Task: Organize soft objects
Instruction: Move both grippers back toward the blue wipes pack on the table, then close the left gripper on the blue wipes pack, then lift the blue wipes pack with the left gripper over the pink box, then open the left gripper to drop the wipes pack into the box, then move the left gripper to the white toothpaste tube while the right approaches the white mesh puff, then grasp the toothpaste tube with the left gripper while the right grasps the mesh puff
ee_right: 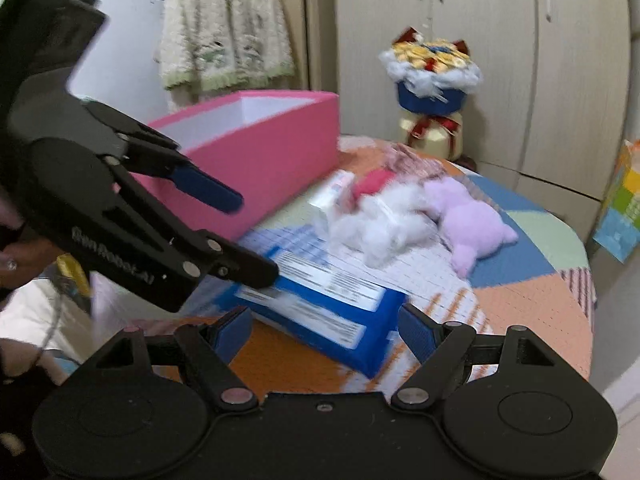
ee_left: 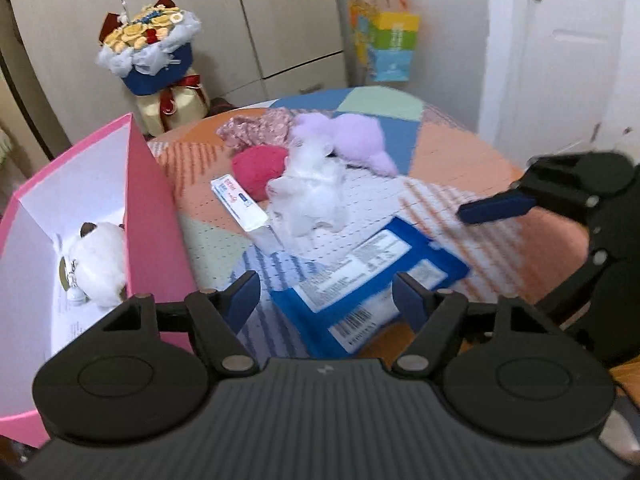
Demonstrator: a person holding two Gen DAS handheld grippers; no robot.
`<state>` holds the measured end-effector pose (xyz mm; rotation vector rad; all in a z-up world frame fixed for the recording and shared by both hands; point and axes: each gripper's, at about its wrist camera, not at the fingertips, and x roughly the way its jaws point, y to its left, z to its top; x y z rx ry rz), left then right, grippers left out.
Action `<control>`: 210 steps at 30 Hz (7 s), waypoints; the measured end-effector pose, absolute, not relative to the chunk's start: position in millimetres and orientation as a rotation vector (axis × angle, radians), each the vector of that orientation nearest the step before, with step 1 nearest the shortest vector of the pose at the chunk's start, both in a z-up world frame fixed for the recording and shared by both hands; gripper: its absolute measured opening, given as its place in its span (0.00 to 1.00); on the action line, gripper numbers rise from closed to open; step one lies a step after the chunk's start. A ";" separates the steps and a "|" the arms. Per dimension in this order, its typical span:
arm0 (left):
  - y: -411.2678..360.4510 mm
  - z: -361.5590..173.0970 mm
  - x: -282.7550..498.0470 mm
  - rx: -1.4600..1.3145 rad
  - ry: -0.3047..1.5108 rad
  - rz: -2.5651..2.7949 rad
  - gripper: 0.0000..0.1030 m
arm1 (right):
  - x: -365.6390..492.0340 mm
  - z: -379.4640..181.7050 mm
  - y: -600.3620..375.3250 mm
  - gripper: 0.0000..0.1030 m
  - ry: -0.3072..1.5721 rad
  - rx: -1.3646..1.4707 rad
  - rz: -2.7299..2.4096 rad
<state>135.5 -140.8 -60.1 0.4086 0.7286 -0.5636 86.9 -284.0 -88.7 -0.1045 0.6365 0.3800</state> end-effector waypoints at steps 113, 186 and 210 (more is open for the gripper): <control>85.8 -10.9 236.3 0.025 0.837 -0.427 0.53 | 201.4 -20.1 -70.6 0.51 0.749 -0.153 0.598; -130.7 -27.0 161.5 0.211 0.695 -0.503 0.53 | 94.7 -44.8 -272.9 0.69 0.556 -0.211 0.264; -158.5 -96.5 225.2 0.106 0.705 -0.215 0.31 | 205.2 -110.3 -277.8 0.69 0.616 -0.133 0.360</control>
